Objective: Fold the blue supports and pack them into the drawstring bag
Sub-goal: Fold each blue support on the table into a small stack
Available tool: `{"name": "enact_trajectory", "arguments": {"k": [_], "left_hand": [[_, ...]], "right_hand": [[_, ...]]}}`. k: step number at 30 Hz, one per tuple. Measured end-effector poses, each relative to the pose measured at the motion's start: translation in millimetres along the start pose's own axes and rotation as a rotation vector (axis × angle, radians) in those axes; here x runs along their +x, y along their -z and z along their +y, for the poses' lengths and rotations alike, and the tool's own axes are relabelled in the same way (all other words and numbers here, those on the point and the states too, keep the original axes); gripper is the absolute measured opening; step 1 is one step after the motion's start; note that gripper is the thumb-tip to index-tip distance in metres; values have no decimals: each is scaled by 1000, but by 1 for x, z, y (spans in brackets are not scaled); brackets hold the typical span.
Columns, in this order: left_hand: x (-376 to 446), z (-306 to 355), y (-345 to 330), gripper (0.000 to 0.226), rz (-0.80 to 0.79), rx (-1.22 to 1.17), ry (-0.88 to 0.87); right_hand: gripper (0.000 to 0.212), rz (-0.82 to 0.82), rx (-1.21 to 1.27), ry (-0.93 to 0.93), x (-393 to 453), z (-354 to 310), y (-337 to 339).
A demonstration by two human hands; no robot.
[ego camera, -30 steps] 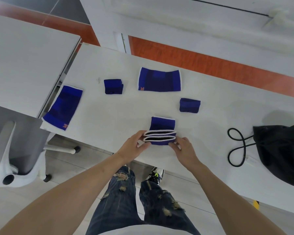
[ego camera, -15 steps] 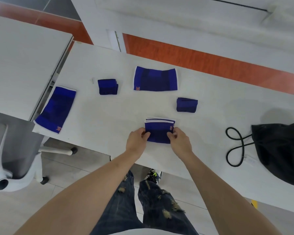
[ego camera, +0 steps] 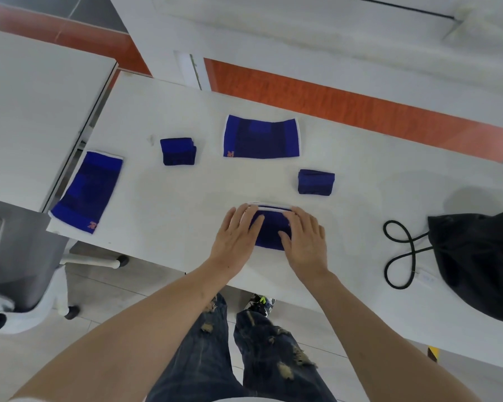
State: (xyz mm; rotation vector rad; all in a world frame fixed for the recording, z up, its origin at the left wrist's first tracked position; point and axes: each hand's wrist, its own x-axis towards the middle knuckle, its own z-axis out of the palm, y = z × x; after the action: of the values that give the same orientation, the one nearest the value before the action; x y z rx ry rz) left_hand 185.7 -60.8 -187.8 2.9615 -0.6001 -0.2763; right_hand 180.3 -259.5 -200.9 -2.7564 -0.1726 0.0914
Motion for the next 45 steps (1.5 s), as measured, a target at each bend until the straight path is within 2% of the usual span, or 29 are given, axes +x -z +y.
{"name": "enact_trajectory", "arguments": {"k": [3,6,8,17,25,29,33,37,41,45], "left_hand": [[2,-1,-6,54,-54,6,-18],[6,-4,-12,67,-133,-23,5],[8,-9,-20,72,-159,-1,-14],[11,-12,-30,75,-193,-20,-37],[15,-13,-20,78,-294,-25,-33],[7,-21,-7,67,-224,-99,-50],[0,-26,7,62,-131,-317,30],[6,-39,20,56,-68,-432,203],[14,-60,22,55,-15,-410,359],[16,-77,28,56,-8,-419,477]], "right_hand": [[55,-119,-121,152,3,9,-7],[61,-277,-182,181,5,20,-13],[65,-309,-205,224,4,29,-16],[67,-325,-214,230,2,33,-22],[67,-334,-190,221,3,30,-16],[64,-268,-127,192,6,21,-7],[44,-98,-40,200,17,6,9],[30,36,63,207,60,-14,25],[30,-69,56,177,117,-41,27],[40,-181,-9,150,165,-61,9]]}}
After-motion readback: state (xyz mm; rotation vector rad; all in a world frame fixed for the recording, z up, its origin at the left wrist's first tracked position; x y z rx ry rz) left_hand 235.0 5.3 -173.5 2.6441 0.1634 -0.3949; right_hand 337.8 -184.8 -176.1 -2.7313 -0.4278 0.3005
